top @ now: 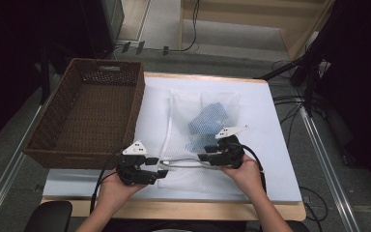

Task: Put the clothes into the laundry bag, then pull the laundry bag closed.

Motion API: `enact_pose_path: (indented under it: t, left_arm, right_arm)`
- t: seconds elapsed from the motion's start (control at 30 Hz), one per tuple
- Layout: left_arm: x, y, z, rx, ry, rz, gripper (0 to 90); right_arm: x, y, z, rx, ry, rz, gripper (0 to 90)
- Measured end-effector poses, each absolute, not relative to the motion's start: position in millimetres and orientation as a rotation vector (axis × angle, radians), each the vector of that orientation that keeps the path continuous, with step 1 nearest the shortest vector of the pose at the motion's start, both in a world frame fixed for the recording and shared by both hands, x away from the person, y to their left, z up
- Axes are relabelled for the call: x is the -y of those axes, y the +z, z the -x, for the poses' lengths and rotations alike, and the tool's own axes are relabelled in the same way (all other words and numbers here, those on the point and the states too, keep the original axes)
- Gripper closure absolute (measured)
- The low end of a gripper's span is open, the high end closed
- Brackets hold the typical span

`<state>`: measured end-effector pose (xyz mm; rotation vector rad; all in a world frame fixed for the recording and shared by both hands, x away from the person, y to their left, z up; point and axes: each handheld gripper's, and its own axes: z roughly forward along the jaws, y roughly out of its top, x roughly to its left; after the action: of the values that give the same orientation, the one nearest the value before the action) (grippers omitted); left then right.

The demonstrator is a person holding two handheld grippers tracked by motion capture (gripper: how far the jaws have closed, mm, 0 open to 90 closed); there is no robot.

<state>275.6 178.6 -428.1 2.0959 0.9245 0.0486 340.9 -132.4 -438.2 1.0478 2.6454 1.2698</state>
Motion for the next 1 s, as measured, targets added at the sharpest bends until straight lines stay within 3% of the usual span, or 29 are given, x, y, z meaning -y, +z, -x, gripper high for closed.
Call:
enact_pose_path:
  t: [0.17, 0.4, 0.47, 0.57, 1.0]
  left_arm:
    - [-180, -427, -277, -0.928, 0.048, -2.094, 37.1]
    - [-182, -423, -278, -0.910, 0.018, -2.105, 37.1]
    - [-184, -422, -278, -0.906, 0.017, -2.103, 37.1]
    - [-185, -421, -278, -0.907, 0.014, -2.097, 37.1]
    - [-190, -419, -277, -0.917, 0.025, -2.091, 37.9]
  right_arm:
    - [129, -432, -337, -2.624, 1.316, -0.998, 42.8]
    - [119, -423, -329, -2.633, 1.367, -0.857, 21.9]
    - [116, -422, -329, -2.651, 1.381, -0.868, 24.7]
    - [111, -422, -324, -2.649, 1.335, -0.863, 38.2]
    - [98, -429, -325, -2.722, 1.331, -0.904, 52.6]
